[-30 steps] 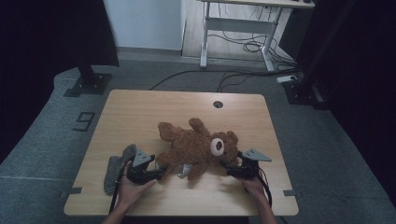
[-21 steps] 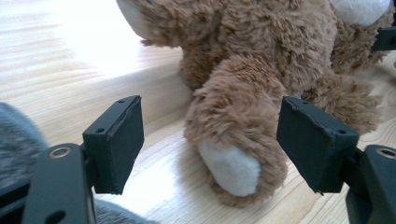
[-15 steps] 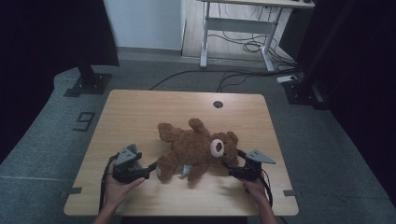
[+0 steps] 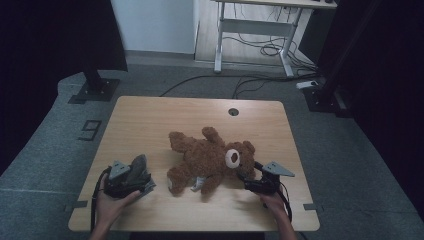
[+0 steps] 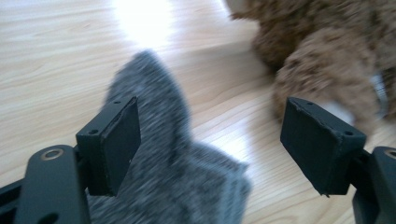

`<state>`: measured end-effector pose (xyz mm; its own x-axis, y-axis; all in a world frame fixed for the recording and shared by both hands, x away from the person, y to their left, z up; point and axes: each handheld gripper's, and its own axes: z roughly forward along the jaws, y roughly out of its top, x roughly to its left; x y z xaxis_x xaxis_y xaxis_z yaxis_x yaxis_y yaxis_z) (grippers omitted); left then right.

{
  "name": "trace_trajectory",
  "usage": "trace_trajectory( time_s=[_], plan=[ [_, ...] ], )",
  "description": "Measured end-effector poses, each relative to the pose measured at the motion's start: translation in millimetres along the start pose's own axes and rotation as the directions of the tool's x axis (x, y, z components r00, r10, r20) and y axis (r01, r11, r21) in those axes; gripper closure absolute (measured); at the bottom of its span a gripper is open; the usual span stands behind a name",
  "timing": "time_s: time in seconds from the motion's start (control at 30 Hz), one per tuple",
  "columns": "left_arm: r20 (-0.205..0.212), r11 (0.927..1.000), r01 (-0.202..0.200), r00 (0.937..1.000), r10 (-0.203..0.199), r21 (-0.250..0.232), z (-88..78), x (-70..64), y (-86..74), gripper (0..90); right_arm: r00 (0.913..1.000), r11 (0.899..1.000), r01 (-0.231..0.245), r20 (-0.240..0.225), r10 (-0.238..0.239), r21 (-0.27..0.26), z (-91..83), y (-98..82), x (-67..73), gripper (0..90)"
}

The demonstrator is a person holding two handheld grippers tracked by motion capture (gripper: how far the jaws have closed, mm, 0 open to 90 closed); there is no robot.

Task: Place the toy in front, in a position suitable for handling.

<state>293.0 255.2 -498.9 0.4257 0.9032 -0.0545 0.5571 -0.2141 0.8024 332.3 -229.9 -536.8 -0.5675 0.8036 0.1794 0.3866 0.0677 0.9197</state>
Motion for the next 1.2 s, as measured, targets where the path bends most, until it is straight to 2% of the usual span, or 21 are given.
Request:
trace_trajectory(
  time_s=[0.1, 0.23, 0.43, 0.5, 0.6, 0.7, 0.77, 0.9, 0.97, 1.07, 1.2],
  plan=[
    [-0.025, 0.9999, 0.014, 0.9996, -0.014, 0.009, -0.5, 7.4, -4.2, 20.3, 1.0000, 1.000, 0.003, -0.001, -0.003, 0.001, -1.0, -0.2, 1.2, 15.0],
    [-0.033, 0.9995, 0.018, 0.9993, -0.017, 0.024, 2.9, 12.1, -7.4, 20.5, 1.0000, 1.000, 0.002, 0.001, -0.002, 0.006, -0.9, -0.6, 1.1, 15.1],
    [-0.047, 0.9966, 0.016, 0.9988, -0.013, 0.081, 14.4, 15.8, -13.9, 20.9, 1.0000, 1.000, 0.004, 0.003, -0.004, 0.011, 0.5, -1.3, 1.1, 15.0],
    [-0.050, 0.9958, 0.035, 0.9983, -0.031, 0.084, 17.6, 17.2, -16.9, 22.9, 1.0000, 1.000, 0.004, 0.004, -0.004, 0.015, 0.7, -1.6, 1.1, 15.0],
    [-0.061, 0.9918, 0.059, 0.9968, -0.052, 0.113, 23.8, 20.0, -21.5, 29.5, 0.9999, 1.000, 0.012, 0.006, -0.012, 0.019, 1.1, -2.1, 1.8, 15.0],
    [-0.064, 0.9881, 0.062, 0.9965, -0.053, 0.141, 26.8, 21.4, -23.8, 47.5, 0.9999, 1.000, 0.014, 0.005, -0.014, 0.018, 1.2, -2.1, 2.3, 15.0],
    [-0.061, 0.9881, 0.055, 0.9971, -0.047, 0.143, 26.3, 21.2, -23.9, 54.6, 0.9999, 1.000, 0.012, 0.006, -0.012, 0.019, 1.4, -2.2, 2.0, 15.0],
    [-0.068, 0.9908, 0.061, 0.9963, -0.054, 0.121, 24.5, 20.9, -24.7, 67.8, 0.9999, 1.000, 0.013, 0.006, -0.013, 0.023, 2.1, -2.6, 2.6, 15.0],
    [-0.049, 0.9929, 0.053, 0.9976, -0.048, 0.107, 21.5, 22.0, -24.2, 73.3, 0.9999, 1.000, 0.013, 0.006, -0.013, 0.027, 2.2, -2.8, 3.0, 15.0],
    [-0.021, 0.9969, 0.056, 0.9983, -0.055, 0.056, 14.4, 21.8, -20.2, 75.6, 0.9999, 0.999, 0.013, 0.006, -0.014, 0.029, 2.3, -2.9, 3.0, 15.0],
    [0.025, 0.9981, 0.062, 0.9978, -0.062, -0.001, 5.1, 20.0, -15.5, 76.3, 0.9999, 0.999, 0.016, 0.005, -0.016, 0.028, 2.8, -3.0, 3.5, 15.0]
  ],
)
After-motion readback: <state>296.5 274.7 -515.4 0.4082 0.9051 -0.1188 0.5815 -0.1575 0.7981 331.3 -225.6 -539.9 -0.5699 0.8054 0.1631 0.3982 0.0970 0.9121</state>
